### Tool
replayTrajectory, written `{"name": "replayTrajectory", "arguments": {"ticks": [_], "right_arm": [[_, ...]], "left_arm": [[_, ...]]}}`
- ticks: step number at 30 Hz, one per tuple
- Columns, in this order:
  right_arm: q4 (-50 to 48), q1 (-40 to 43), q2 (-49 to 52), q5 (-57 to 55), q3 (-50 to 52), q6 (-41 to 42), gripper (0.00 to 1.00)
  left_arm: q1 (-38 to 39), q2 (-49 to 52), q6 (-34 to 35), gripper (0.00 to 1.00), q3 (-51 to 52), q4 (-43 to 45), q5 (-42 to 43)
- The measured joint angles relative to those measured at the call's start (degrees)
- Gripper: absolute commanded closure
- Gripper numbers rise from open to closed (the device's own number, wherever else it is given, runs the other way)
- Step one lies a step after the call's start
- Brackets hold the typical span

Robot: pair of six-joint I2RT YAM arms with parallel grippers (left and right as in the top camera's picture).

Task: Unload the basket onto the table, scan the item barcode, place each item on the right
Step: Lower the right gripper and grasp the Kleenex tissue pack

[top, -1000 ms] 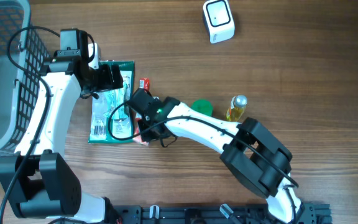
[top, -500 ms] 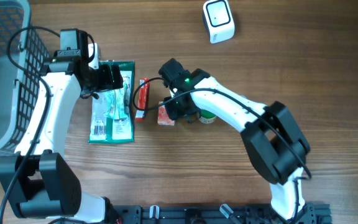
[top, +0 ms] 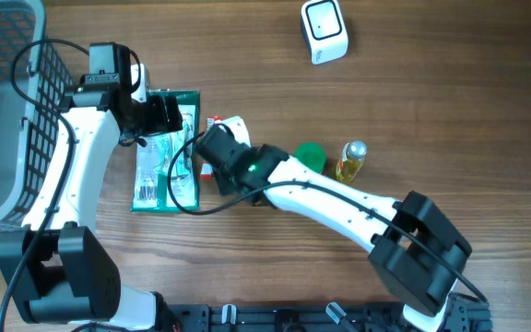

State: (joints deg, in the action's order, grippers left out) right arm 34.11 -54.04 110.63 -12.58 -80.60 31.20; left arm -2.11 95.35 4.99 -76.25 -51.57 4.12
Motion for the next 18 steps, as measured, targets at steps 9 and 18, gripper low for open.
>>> {"name": "replayTrajectory", "arguments": {"ticks": [9,18], "right_arm": [[-17.8,-0.3,0.0,-2.2,11.2,1.0,0.57],[-16.5,-0.3,0.6,-2.0,12.8,0.7,0.56]], "left_arm": [[0.0,0.0,0.0,0.0,0.0,0.0,0.0],[0.0,0.0,0.0,0.0,0.0,0.0,0.0]]}}
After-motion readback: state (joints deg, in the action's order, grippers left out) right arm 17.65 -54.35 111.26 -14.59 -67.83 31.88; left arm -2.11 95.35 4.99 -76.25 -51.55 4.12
